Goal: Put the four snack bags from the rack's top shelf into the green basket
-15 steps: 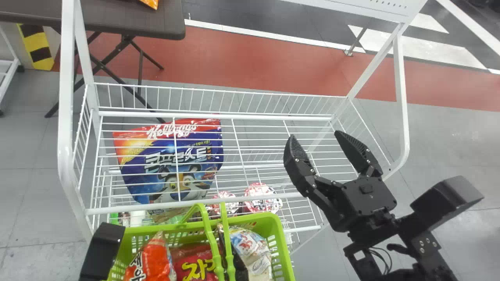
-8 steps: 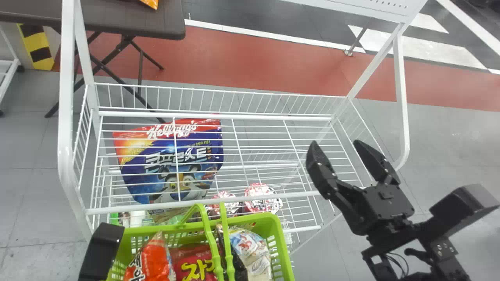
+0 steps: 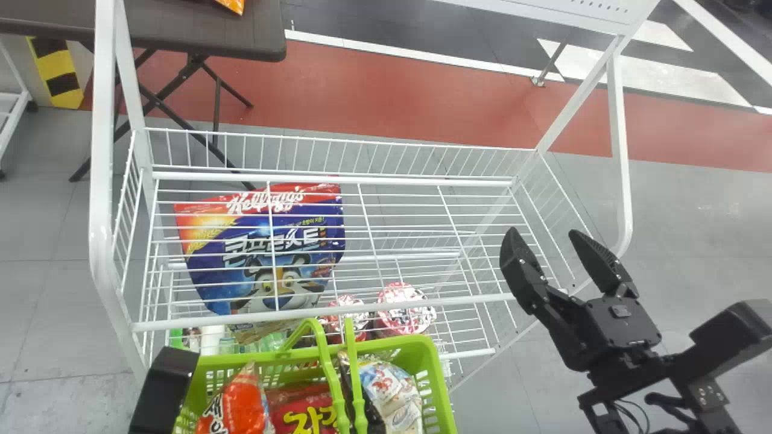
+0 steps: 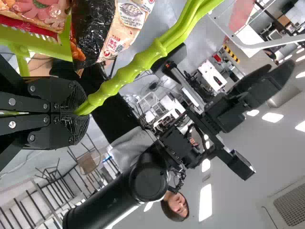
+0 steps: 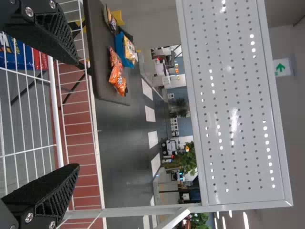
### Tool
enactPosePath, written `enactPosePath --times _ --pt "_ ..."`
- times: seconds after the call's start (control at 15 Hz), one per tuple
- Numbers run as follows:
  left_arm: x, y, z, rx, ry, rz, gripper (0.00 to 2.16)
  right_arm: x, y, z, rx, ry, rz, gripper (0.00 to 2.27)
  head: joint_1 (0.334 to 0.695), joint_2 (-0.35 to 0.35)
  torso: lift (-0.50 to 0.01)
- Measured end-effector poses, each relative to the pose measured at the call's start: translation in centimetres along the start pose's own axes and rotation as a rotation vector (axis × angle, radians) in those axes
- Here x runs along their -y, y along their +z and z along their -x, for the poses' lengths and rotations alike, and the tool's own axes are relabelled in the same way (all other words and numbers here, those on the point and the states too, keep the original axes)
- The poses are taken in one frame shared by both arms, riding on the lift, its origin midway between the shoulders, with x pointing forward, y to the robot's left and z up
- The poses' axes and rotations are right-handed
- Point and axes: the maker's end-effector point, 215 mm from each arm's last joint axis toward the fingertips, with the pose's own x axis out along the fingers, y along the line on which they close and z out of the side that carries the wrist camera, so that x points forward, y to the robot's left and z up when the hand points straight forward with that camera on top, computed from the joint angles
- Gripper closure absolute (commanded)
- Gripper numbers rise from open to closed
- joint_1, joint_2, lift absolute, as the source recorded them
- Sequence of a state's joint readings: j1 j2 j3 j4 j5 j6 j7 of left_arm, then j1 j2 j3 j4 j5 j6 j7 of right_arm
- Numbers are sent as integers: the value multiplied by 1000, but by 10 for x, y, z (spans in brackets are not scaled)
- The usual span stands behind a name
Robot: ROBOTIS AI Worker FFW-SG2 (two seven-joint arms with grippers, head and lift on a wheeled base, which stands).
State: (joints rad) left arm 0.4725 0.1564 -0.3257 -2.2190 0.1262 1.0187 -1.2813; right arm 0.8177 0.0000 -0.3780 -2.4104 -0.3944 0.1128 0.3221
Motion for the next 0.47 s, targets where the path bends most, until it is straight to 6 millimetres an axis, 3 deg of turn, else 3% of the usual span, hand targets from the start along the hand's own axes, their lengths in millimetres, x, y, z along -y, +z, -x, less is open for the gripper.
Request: enactPosePath --times 0.2,0.47 --pt "2 0 3 2 5 0 1663 7 -20 2 -35 -11 -14 46 695 -350 0" --pt "3 -1 2 -4 1 6 1663 50 -77 19 -129 -69 -62 73 695 -350 0"
